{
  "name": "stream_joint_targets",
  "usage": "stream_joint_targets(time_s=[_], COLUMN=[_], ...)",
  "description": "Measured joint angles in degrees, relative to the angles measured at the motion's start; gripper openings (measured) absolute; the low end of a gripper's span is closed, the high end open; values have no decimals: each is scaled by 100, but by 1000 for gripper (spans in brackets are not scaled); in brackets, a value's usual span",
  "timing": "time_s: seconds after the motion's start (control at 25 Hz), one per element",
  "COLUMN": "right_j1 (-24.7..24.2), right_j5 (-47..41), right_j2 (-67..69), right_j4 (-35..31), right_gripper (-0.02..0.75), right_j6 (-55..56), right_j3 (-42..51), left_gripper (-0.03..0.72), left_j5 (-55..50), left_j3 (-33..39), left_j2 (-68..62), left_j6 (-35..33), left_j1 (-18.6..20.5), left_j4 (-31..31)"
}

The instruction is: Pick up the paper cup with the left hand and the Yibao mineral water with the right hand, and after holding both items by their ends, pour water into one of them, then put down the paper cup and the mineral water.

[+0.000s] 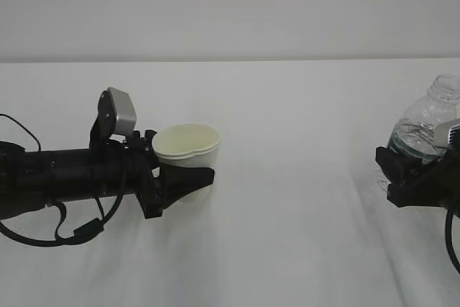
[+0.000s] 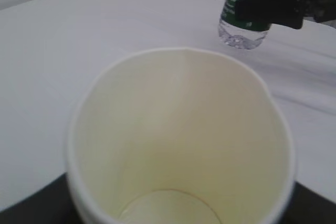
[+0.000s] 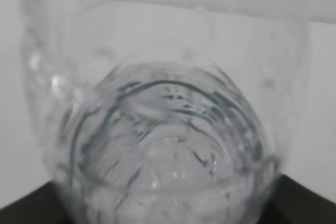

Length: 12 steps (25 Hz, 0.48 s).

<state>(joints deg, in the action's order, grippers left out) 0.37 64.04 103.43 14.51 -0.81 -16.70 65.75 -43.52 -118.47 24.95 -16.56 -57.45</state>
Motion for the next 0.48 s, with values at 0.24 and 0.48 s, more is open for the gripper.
stream_joint_targets(time_s=[0.24,0.48], right_j1=[0,0], right_j5=[0,-211], right_j2=[-10,-400], right_j4=[85,267], right_gripper=[463,463], right_j6=[0,0], right_j3=[0,14], left_gripper=[466,463], left_j5=[0,0], left_j3=[0,-13], left_j2=[0,0], left_j6=[0,0], left_j1=[-348,-384], left_j4=[0,0])
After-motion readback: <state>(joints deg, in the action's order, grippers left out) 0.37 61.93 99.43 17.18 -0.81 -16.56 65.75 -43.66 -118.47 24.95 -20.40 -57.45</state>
